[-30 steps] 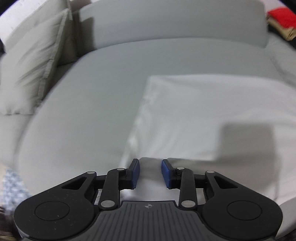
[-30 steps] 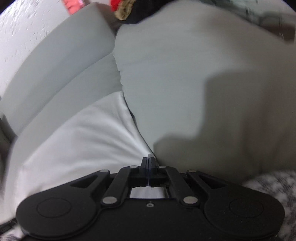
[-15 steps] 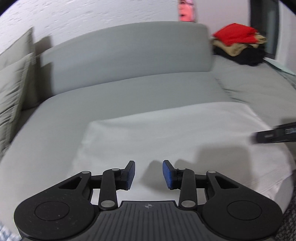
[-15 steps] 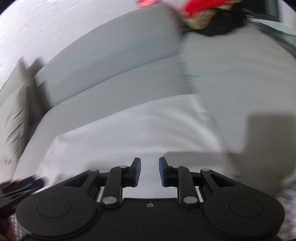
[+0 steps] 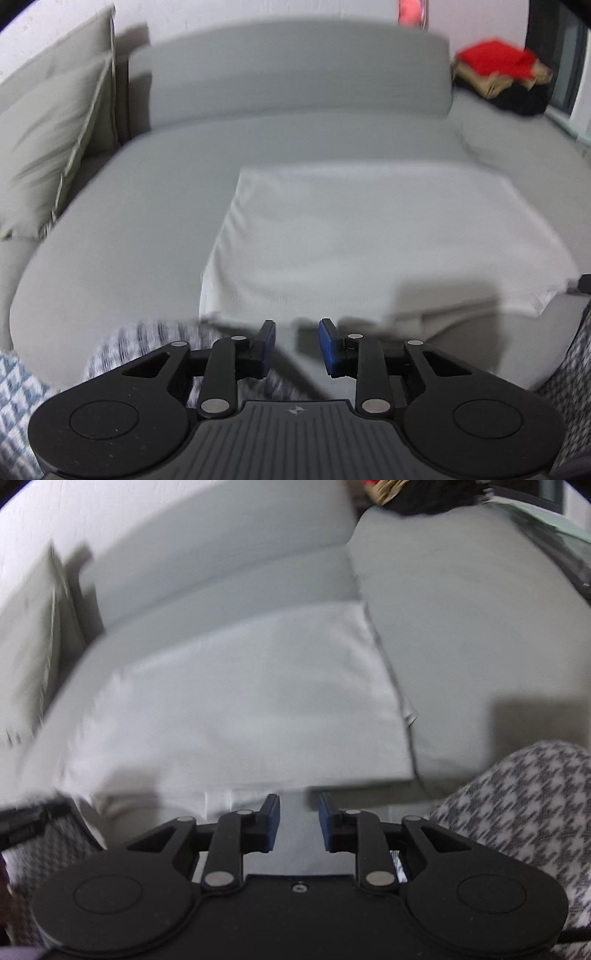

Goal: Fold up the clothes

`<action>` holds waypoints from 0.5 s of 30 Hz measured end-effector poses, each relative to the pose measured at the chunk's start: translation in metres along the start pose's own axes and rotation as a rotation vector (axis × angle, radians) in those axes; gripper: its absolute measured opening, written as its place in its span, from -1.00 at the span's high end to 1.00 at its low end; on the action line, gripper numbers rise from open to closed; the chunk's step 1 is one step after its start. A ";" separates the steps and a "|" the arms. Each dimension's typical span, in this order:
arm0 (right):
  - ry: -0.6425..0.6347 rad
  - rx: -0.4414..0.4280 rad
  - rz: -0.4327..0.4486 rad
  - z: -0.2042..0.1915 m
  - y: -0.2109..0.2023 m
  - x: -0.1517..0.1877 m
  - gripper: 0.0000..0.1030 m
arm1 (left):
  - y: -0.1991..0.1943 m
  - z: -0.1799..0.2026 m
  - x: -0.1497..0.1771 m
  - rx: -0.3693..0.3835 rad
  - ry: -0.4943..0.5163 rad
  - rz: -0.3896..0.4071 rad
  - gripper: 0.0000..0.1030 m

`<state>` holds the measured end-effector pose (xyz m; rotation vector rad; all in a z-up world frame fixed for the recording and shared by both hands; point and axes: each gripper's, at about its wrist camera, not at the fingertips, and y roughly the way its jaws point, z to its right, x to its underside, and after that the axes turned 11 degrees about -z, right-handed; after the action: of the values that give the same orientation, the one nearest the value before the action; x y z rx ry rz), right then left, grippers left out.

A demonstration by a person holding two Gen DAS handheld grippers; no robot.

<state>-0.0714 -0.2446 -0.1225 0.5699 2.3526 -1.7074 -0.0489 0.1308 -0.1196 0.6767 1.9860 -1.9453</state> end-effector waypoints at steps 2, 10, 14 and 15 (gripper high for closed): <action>0.032 -0.052 0.042 0.001 -0.003 -0.006 0.52 | 0.003 0.016 -0.012 0.010 0.028 0.032 0.31; -0.046 -0.089 -0.010 -0.043 0.055 -0.031 0.71 | 0.047 0.085 -0.030 0.010 0.180 -0.020 0.32; -0.042 -0.108 -0.055 -0.035 0.042 -0.011 0.72 | 0.030 0.079 -0.017 0.019 0.217 -0.021 0.32; 0.011 -0.147 -0.058 -0.025 0.033 -0.007 0.61 | 0.024 0.073 -0.015 0.040 0.200 -0.012 0.32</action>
<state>-0.0492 -0.2138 -0.1411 0.4920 2.4993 -1.5401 -0.0325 0.0557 -0.1367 0.9028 2.0736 -1.9980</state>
